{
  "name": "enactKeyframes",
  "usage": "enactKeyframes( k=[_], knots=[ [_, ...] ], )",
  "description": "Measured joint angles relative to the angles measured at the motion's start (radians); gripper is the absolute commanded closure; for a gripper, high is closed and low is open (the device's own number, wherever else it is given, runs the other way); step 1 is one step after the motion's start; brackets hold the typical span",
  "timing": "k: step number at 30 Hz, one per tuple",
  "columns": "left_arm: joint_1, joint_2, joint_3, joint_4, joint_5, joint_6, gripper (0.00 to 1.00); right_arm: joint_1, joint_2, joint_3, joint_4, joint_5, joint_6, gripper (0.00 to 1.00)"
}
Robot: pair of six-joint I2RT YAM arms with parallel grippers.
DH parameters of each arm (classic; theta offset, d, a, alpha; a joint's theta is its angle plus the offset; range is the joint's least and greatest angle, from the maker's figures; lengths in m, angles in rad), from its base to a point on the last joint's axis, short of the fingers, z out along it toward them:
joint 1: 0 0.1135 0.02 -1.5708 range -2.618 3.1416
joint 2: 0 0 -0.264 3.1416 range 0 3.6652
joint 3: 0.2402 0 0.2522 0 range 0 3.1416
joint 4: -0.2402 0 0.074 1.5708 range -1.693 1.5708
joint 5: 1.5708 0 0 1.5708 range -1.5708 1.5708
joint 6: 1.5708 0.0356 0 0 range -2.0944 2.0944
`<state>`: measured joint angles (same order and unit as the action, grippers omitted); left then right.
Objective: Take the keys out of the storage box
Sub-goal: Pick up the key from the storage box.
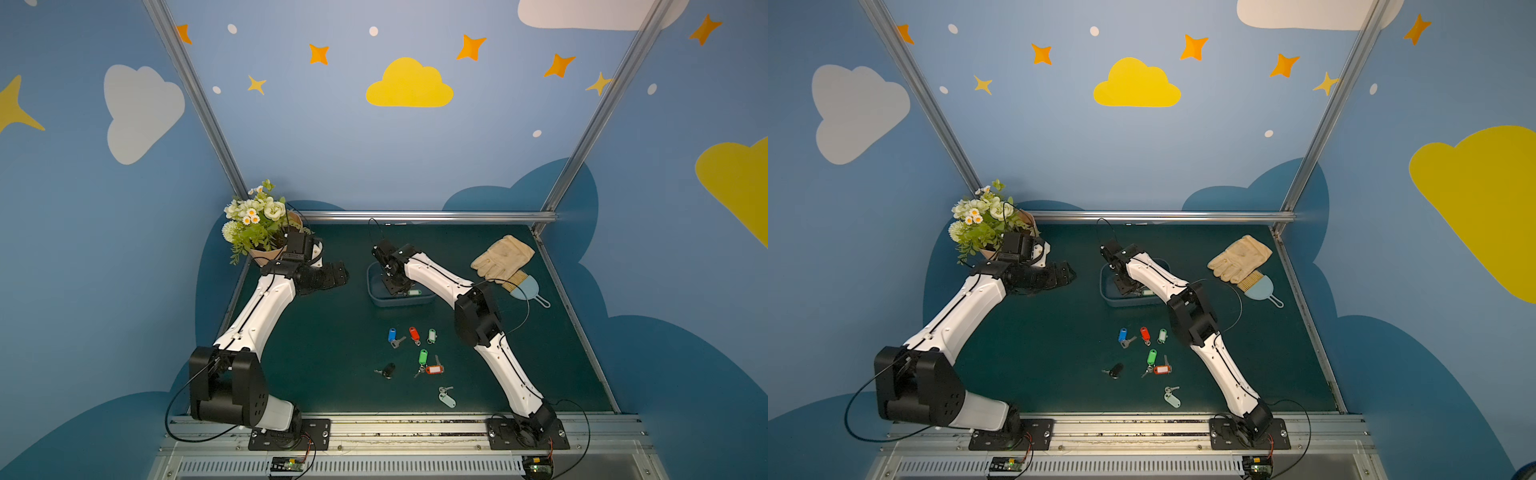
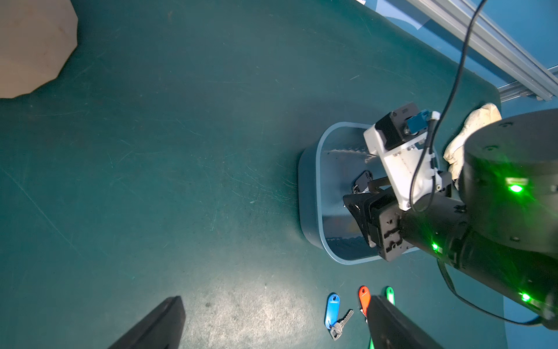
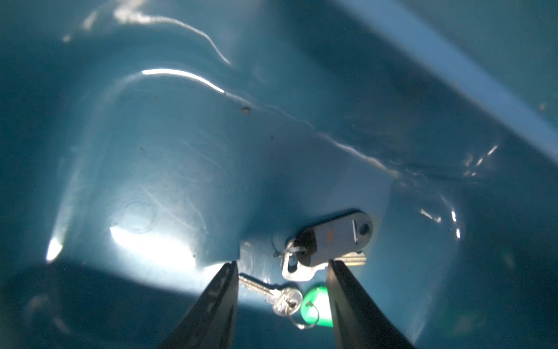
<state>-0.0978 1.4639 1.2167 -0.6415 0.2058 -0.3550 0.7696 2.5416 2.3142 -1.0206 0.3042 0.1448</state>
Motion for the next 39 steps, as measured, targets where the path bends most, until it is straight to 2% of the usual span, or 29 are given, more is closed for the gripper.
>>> enactKeyframes(
  k=[2,7,12,17,30,39],
  knots=[
    [0.000,0.000,0.000,0.000,0.000,0.000,0.00,0.000,0.013,0.011,0.003,0.010,0.001,0.61],
    [0.002,0.000,0.000,0.000,-0.001,0.000,0.00,0.000,0.018,0.013,0.006,0.018,0.000,0.70],
    [0.002,0.000,0.000,0.000,-0.001,0.000,0.00,-0.002,0.018,0.013,0.006,0.028,-0.005,0.87],
    [0.005,0.000,0.000,0.000,-0.001,0.000,0.00,-0.002,0.018,0.013,0.001,0.042,-0.012,1.00],
    [0.006,0.000,0.000,0.007,0.000,0.000,0.00,-0.018,-0.003,0.016,-0.001,0.035,-0.035,1.00],
    [0.006,0.008,0.000,0.014,0.000,0.000,0.00,-0.045,-0.122,0.002,-0.002,-0.030,-0.049,1.00]
  ],
)
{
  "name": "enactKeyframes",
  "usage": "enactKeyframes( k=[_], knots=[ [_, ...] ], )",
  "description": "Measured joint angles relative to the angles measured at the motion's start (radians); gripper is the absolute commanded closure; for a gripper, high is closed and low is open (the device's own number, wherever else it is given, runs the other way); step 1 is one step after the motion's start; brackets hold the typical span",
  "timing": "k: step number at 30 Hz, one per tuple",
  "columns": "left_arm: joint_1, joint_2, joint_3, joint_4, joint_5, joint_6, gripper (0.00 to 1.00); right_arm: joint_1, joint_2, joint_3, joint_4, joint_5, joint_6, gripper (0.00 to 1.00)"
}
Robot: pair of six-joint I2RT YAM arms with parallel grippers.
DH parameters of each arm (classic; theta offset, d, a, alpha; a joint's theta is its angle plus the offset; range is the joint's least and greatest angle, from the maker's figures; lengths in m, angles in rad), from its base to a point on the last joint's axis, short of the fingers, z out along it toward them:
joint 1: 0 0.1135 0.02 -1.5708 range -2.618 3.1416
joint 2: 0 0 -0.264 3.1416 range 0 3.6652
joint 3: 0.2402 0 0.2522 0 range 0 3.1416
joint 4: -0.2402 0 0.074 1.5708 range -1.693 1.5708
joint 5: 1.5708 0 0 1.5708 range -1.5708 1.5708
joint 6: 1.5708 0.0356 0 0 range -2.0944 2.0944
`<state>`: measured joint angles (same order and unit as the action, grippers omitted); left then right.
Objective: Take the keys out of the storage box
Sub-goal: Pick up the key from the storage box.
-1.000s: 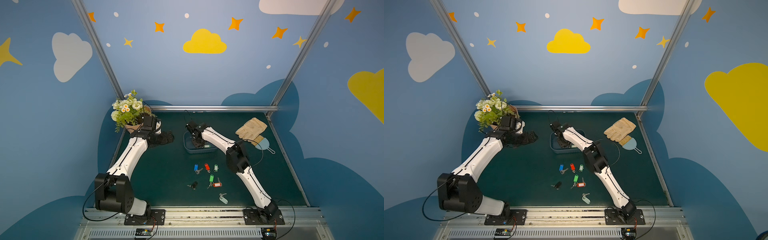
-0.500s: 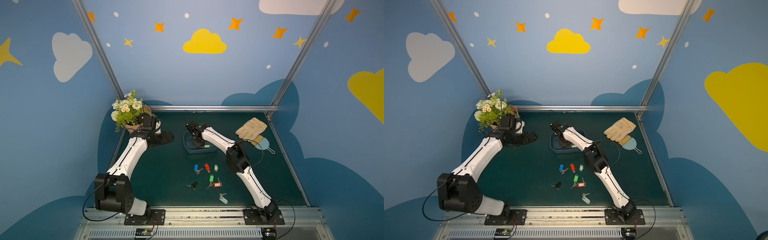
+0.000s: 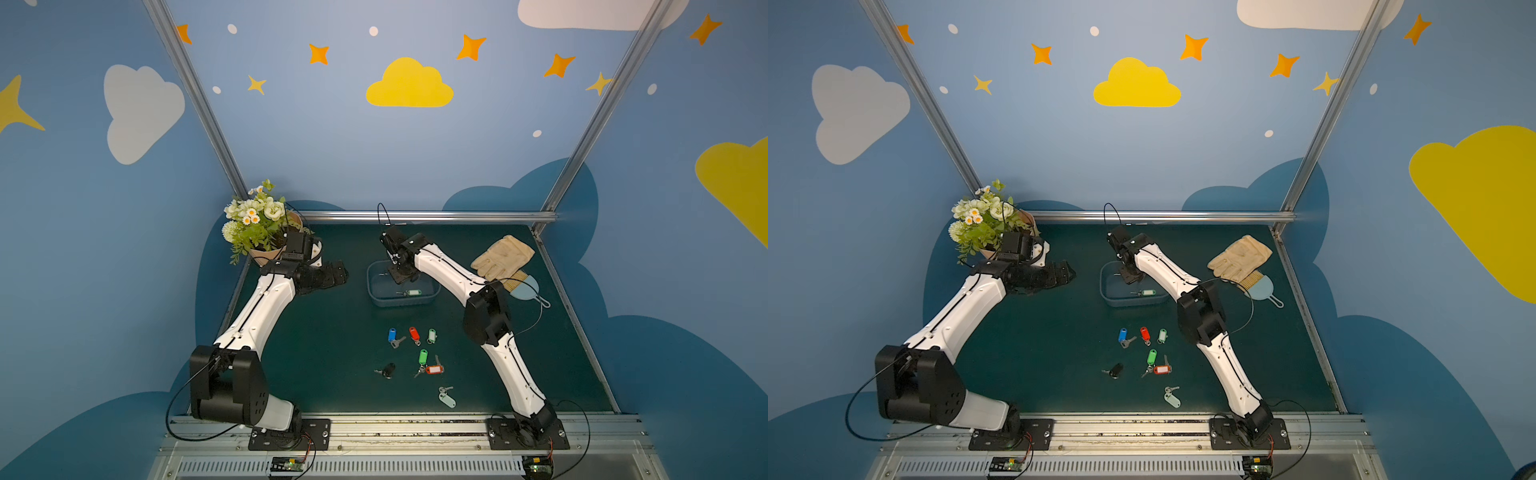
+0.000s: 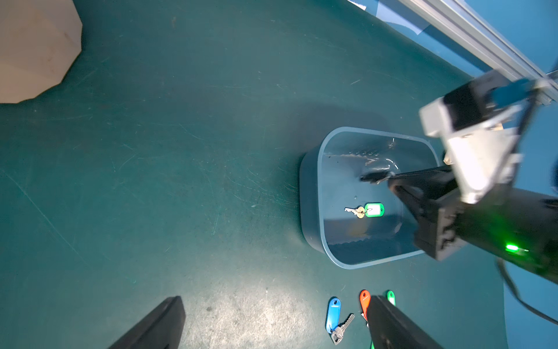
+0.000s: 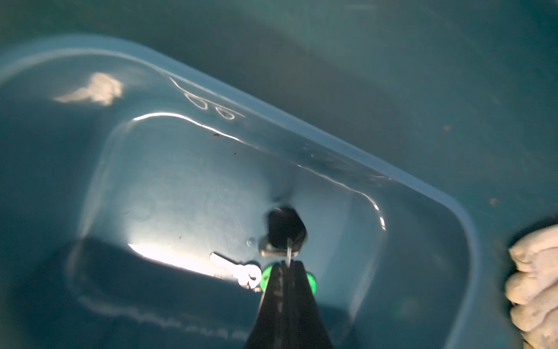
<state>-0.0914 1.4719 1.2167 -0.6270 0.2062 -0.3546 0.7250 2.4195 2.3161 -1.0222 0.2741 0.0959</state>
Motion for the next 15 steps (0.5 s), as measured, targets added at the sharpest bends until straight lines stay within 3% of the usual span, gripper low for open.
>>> enactKeyframes(
  k=[6,15],
  knots=[
    [0.000,0.006,0.000,0.002,0.002,0.000,0.00,-0.008,-0.170,-0.108,0.000,-0.137,-0.044,1.00],
    [0.000,0.063,0.045,0.021,0.047,-0.002,0.00,0.034,-0.564,-0.488,-0.008,-0.497,-0.158,1.00]
  ],
)
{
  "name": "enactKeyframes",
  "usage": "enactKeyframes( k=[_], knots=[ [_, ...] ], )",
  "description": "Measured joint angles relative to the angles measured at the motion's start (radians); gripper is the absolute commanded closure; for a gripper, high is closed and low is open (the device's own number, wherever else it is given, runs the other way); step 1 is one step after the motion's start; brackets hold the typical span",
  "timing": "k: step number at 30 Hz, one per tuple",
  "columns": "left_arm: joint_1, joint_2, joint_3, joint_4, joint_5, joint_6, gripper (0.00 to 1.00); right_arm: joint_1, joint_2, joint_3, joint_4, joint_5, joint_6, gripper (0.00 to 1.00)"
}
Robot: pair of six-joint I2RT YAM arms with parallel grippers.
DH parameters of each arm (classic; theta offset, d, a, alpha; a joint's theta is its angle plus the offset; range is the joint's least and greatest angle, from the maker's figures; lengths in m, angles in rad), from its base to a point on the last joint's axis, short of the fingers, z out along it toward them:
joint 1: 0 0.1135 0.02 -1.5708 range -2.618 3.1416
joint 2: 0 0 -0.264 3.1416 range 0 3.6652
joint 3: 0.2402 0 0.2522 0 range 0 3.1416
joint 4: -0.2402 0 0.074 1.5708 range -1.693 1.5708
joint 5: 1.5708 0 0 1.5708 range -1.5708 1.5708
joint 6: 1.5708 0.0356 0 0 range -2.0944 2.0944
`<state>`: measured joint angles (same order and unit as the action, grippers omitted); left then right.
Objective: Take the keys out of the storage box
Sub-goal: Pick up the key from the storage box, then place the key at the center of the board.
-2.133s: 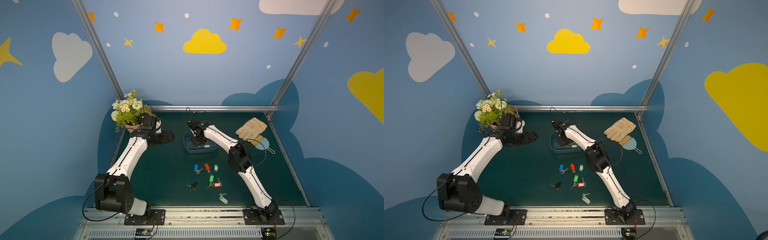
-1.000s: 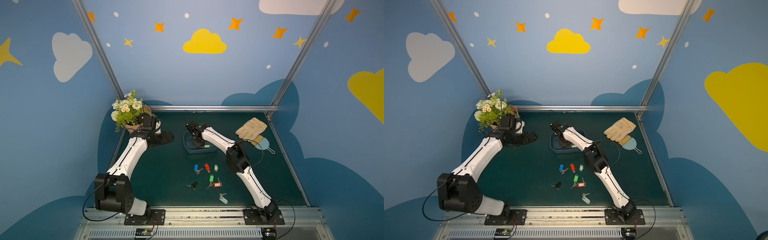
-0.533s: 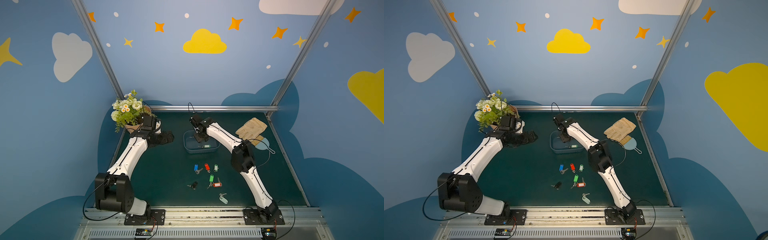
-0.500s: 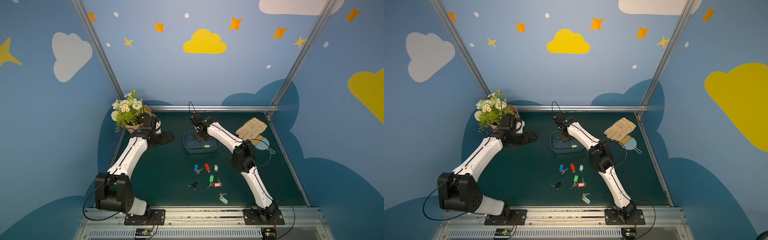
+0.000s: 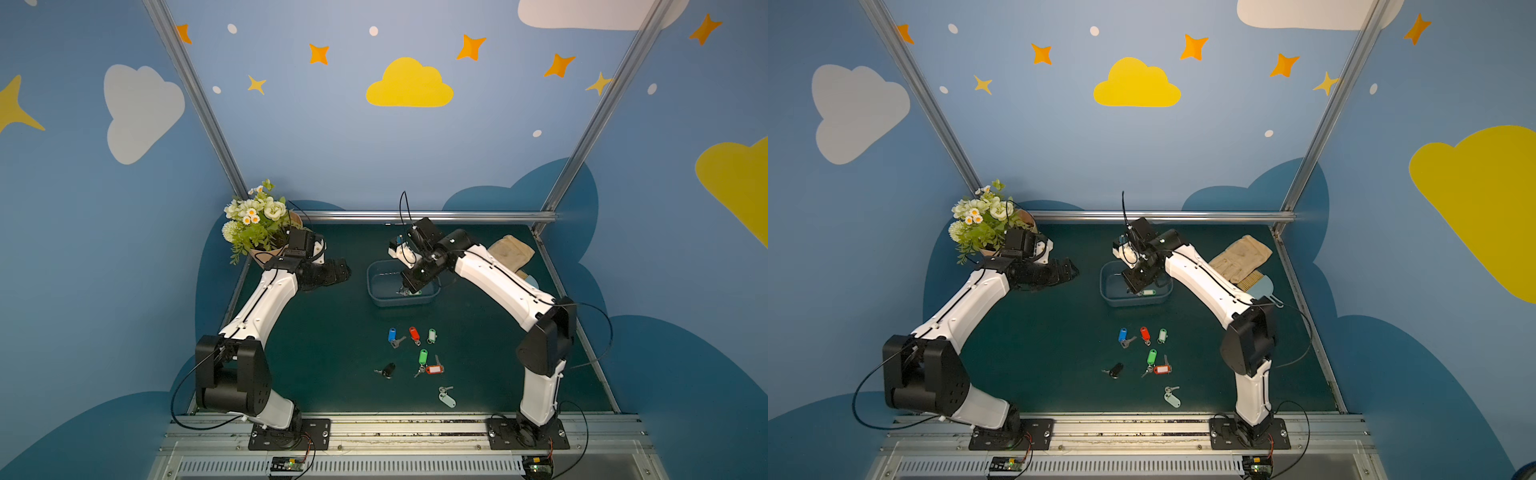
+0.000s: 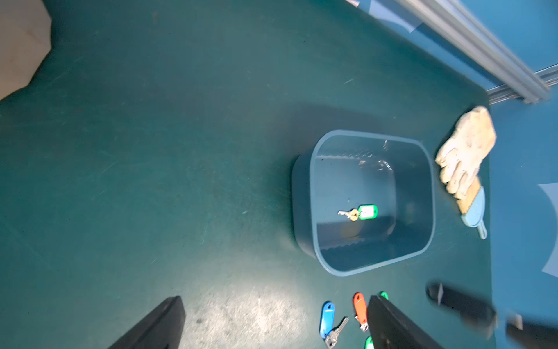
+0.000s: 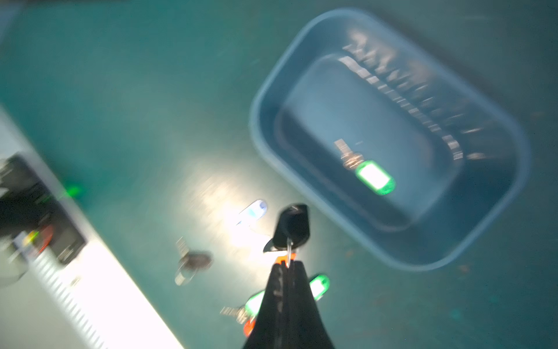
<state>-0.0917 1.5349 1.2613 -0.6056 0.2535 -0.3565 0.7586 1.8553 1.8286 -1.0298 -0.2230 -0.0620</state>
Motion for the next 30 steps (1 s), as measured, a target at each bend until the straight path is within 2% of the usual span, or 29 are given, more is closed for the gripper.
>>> enactKeyframes(
  k=[5,11,16,23,30],
  knots=[
    [-0.009,0.043,0.053,0.020,0.021,-0.002,0.00,0.086,-0.163,-0.231,-0.023,-0.145,-0.026,1.00],
    [-0.052,0.101,0.111,0.027,0.036,0.002,0.00,0.196,-0.246,-0.449,-0.074,-0.193,-0.018,1.00],
    [-0.095,0.147,0.134,0.031,0.045,0.002,0.00,0.229,-0.274,-0.547,-0.092,-0.167,0.021,1.00],
    [-0.132,0.180,0.137,0.032,0.062,0.005,0.00,0.333,-0.247,-0.591,-0.085,-0.086,0.075,1.00],
    [-0.134,0.178,0.134,0.031,0.065,0.020,0.00,0.352,-0.173,-0.631,-0.033,-0.024,0.130,1.00]
  ],
)
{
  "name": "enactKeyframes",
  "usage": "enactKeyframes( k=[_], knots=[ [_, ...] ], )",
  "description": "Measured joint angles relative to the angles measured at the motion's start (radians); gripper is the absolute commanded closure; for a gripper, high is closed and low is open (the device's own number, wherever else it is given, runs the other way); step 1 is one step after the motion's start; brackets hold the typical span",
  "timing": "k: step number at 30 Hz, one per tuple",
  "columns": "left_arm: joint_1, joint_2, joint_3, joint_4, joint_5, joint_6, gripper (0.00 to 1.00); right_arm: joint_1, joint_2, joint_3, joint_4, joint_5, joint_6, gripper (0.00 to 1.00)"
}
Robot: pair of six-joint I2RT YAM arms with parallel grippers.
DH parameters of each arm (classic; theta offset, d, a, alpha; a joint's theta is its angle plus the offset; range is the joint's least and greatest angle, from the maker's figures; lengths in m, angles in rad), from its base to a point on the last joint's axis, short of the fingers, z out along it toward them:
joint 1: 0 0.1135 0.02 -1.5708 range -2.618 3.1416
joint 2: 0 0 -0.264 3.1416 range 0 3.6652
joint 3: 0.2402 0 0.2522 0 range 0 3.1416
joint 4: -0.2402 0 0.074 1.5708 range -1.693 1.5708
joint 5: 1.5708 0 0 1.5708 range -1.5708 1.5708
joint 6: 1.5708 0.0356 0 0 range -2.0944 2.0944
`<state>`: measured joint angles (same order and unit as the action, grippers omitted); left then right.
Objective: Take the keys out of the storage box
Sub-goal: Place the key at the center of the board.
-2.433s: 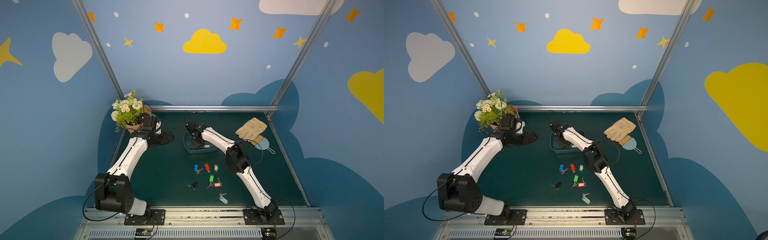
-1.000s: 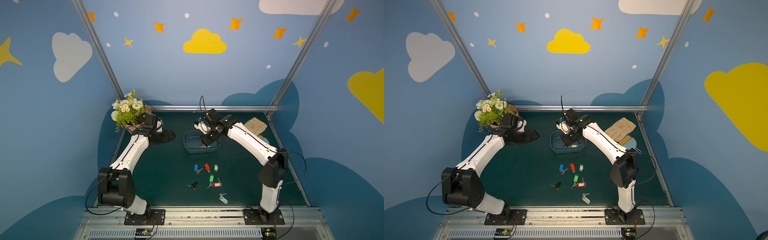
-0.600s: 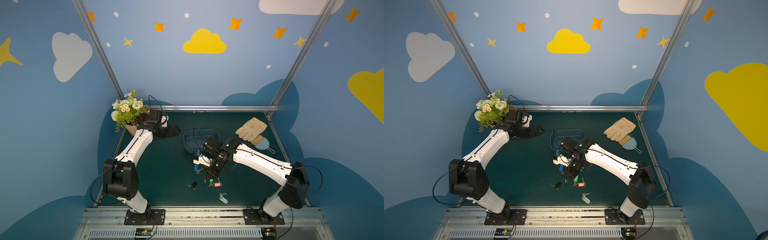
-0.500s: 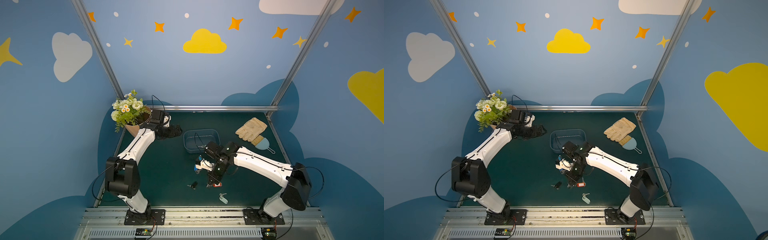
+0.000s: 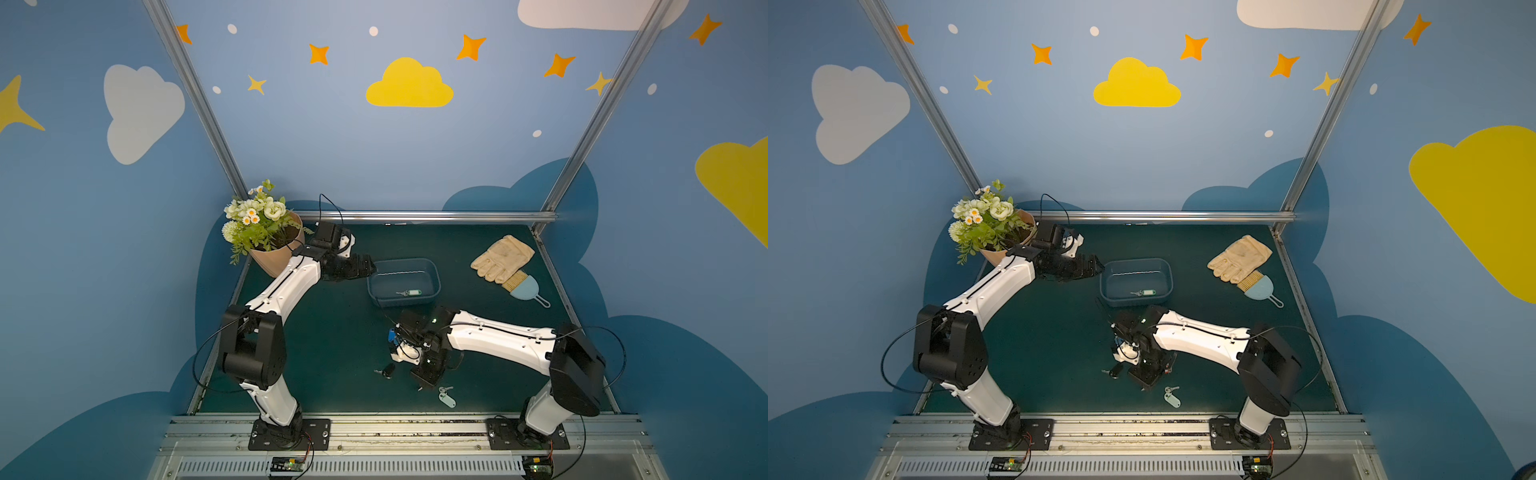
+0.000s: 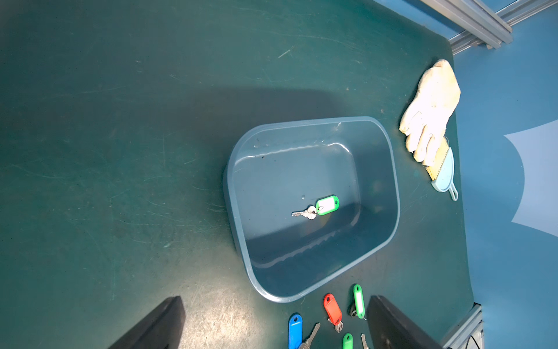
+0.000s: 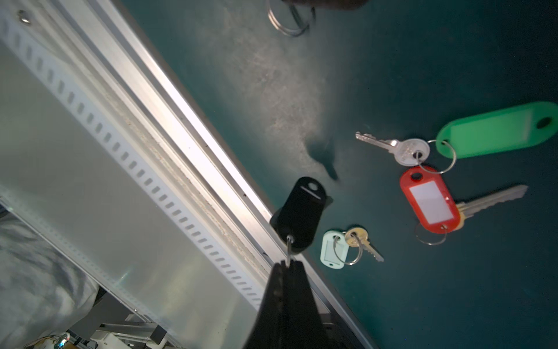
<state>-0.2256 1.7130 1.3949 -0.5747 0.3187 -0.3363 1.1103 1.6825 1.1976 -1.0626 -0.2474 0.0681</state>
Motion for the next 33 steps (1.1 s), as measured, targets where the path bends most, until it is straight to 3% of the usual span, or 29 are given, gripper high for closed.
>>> enactKeyframes(
  k=[24,26,30,33],
  knots=[
    [0.000,-0.095,-0.077,-0.014,-0.027,0.034,0.00,0.119,0.051,-0.087,0.126,0.040,0.045,1.00],
    [0.000,-0.094,-0.077,-0.014,-0.027,0.034,0.00,0.127,0.050,-0.087,0.126,0.041,0.044,0.93],
    [0.000,-0.089,-0.077,-0.009,-0.027,0.034,0.00,0.130,0.051,-0.087,0.125,0.048,0.043,0.63],
    [0.000,-0.088,-0.077,-0.008,-0.027,0.034,0.00,0.125,0.050,-0.087,0.122,0.062,0.045,0.56]
  ],
)
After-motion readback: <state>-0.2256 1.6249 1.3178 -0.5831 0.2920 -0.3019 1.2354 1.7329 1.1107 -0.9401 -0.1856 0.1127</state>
